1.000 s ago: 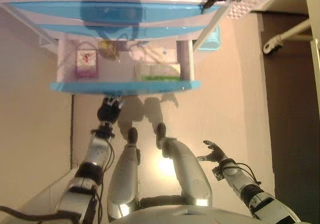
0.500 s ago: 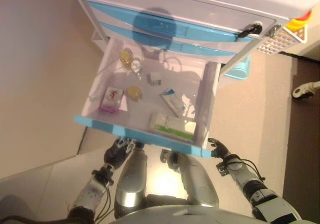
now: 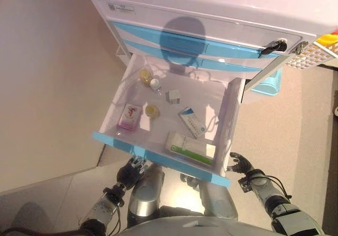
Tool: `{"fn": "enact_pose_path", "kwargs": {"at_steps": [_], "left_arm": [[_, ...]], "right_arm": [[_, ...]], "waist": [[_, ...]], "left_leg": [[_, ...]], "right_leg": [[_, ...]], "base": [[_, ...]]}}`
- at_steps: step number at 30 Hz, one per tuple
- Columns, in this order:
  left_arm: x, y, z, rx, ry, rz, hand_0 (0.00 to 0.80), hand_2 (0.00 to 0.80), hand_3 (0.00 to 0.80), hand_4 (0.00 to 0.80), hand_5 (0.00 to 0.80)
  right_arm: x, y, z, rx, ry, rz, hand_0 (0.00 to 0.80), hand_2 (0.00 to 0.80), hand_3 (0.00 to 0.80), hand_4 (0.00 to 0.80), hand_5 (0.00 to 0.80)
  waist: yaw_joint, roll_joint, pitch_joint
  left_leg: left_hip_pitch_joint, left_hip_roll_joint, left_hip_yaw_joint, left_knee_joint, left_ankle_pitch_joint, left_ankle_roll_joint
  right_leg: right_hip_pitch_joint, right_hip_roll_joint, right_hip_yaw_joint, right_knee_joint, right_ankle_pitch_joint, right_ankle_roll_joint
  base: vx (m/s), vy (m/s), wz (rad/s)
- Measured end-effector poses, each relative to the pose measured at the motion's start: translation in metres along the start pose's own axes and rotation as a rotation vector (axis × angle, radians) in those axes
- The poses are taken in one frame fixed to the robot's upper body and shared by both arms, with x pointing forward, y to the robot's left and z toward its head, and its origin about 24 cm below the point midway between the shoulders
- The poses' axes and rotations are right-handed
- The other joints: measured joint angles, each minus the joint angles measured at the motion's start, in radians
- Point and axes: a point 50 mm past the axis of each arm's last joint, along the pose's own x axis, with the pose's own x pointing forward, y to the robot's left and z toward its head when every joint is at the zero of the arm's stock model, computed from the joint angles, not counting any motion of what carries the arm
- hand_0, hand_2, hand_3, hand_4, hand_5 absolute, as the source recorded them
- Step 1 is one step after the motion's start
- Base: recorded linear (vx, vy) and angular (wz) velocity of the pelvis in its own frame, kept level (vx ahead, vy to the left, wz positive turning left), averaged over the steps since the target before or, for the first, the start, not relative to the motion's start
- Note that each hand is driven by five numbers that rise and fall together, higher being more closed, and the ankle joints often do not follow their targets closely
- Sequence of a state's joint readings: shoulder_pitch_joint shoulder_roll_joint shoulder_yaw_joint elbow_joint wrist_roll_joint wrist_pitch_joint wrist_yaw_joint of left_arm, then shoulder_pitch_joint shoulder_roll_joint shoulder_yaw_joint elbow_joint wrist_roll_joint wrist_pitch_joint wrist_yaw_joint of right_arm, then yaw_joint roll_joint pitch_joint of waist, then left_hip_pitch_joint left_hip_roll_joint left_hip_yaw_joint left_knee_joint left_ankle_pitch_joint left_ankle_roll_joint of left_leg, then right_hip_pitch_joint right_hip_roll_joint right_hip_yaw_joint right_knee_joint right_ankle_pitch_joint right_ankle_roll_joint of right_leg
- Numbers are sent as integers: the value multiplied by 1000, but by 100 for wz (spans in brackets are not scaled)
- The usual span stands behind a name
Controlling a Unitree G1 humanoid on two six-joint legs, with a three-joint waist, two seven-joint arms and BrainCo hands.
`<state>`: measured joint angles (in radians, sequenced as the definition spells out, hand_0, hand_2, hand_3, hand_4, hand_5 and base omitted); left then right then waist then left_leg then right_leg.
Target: Open the drawer and pick up the medicine
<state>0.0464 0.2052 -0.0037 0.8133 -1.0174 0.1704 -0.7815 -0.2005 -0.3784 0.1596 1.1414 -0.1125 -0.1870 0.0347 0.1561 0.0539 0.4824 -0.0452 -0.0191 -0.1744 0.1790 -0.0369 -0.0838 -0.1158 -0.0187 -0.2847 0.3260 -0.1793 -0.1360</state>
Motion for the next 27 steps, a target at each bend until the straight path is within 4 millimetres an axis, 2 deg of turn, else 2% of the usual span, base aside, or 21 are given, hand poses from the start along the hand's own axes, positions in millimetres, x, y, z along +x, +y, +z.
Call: {"fn": "enact_pose_path", "kwargs": {"at_steps": [6, 11, 14, 17, 19, 22, 24, 27], "left_arm": [[-5, 12, -7, 126, 50, 172, 0, 0, 0, 0, 0], [-12, 24, 3, 355, 21, 367, 0, 0, 0, 0, 0], [-31, 40, 16, 449, -16, 546, 0, 0, 0, 0, 0], [-62, 58, 27, 545, 17, 727, 0, 0, 0, 0, 0], [-81, 69, 27, 607, 91, 833, 0, 0, 0, 0, 0], [-100, 81, 20, 653, 219, 938, 0, 0, 0, 0, 0], [-110, 86, 12, 653, 296, 980, 0, 0, 0, 0, 0], [-120, 91, 0, 651, 413, 1019, 0, 0, 0, 0, 0]], "right_arm": [[-7, -7, -21, -2, 49, -20, 0, 0, 0, 0, 0], [-15, -11, -40, 0, 104, -29, 0, 0, 0, 0, 0], [-21, -15, -51, -9, 124, -35, 0, 0, 0, 0, 0], [-24, -13, -57, -9, 131, -31, 0, 0, 0, 0, 0], [-24, -10, -56, -4, 119, -25, 0, 0, 0, 0, 0], [-23, 0, -55, 32, 111, -11, 0, 0, 0, 0, 0], [-24, 11, -57, 56, 112, 7, 0, 0, 0, 0, 0], [-24, 22, -56, 89, 112, 11, 0, 0, 0, 0, 0]], "waist": [[0, 19, -81], [2, 47, -125], [2, 72, -165], [-4, 73, -184], [-11, 54, -196], [-22, 8, -217], [-33, -32, -240], [-57, -70, -264]], "left_leg": [[-1, -1, 2, 1, -2, 3], [-2, 0, 1, 4, -10, 16], [4, -1, 1, -17, -12, 21], [25, -3, 4, -44, -6, 31], [35, -7, 7, -51, -5, 37], [38, -7, 33, -65, -2, 50], [36, -6, 54, -69, -7, 59], [53, -2, 93, -91, -6, 74]], "right_leg": [[9, 3, -2, -15, 1, 0], [20, 9, -5, -30, 1, 6], [21, 9, 0, -37, 6, 14], [38, 12, 14, -64, 16, 29], [38, 13, 30, -77, 24, 39], [37, 19, 58, -108, 45, 48], [38, 24, 78, -138, 63, 56], [52, 29, 113, -192, 98, 67]], "base": [[9, 4, 1], [49, 7, 4], [65, -7, -2], [47, -12, -11], [35, 1, -20], [40, 13, -26], [40, 22, -30], [32, 24, -36]]}}
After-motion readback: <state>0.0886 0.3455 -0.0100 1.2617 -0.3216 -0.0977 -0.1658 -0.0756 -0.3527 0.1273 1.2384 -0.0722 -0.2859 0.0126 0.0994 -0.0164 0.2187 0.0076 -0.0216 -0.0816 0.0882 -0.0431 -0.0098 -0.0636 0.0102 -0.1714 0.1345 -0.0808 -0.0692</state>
